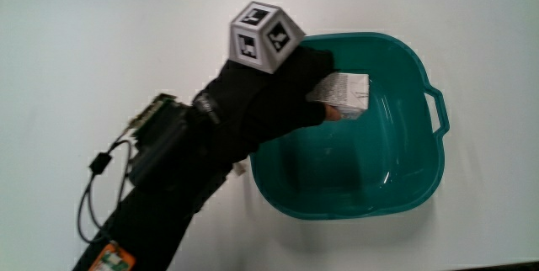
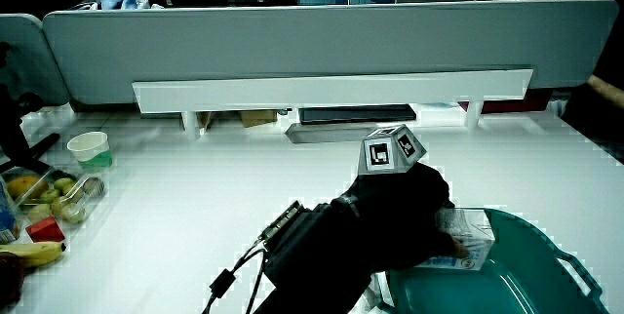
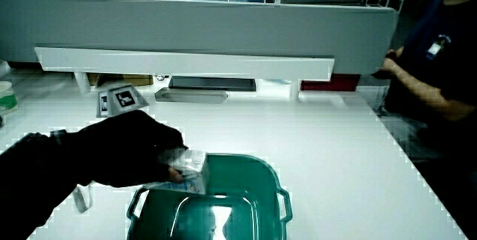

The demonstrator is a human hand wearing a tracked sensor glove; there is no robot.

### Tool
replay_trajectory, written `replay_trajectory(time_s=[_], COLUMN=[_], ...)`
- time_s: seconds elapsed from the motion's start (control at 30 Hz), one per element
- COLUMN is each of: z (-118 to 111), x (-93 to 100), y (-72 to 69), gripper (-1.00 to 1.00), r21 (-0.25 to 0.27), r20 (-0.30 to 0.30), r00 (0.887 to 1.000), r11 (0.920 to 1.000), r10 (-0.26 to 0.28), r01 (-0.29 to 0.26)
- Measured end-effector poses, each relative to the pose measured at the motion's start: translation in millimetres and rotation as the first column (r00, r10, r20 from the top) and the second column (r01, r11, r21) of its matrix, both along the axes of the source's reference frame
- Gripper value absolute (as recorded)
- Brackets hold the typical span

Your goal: Place milk into plate

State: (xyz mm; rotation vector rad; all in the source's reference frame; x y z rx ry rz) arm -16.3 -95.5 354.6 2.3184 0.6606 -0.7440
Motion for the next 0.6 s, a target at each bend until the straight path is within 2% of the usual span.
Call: replay_trajectory(time_s=[0.03, 0.07, 0.1, 0.13, 0.17, 0.2, 0.23, 0.27, 0.3, 0.37, 0.43, 0.47, 0.6], z=[5, 9, 9, 18, 24, 15, 8, 14, 28, 31, 36, 41, 50], x=[3.5, 7.0, 10.1, 13.5, 17.4, 20.1, 21.1, 21.9, 24.4, 27.9, 30.1, 31.2, 32.9], y=[-1.1, -0.8, 0.3, 0.3, -0.3, 3.9, 7.1, 7.6, 6.7, 9.4, 11.2, 11.6, 12.5], gripper=[0.00, 0.00, 0.00, 0.00, 0.00, 0.00, 0.00, 0.00, 0.00, 0.00, 0.00, 0.00, 0.00], r21=[0.037, 0.071, 0.133, 0.077, 0.072, 0.070, 0.058, 0.045, 0.057, 0.023, 0.016, -0.005, -0.026], r20=[-0.001, 0.024, 0.070, 0.036, 0.012, 0.077, 0.108, 0.107, 0.099, 0.114, 0.137, 0.126, 0.140], r00=[1.000, 1.000, 0.997, 0.999, 0.999, 0.997, 0.994, 0.994, 0.995, 0.993, 0.990, 0.991, 0.989], r11=[0.9992, 0.9973, 0.9909, 0.9968, 0.9964, 0.9972, 0.9980, 0.9988, 0.9980, 0.9994, 0.9995, 0.9994, 0.9991], r10=[0.016, 0.015, 0.012, 0.019, 0.043, 0.022, 0.016, 0.013, 0.021, 0.023, 0.026, 0.034, 0.038], r01=[-0.015, -0.017, -0.021, -0.021, -0.043, -0.027, -0.023, -0.018, -0.026, -0.026, -0.028, -0.033, -0.035])
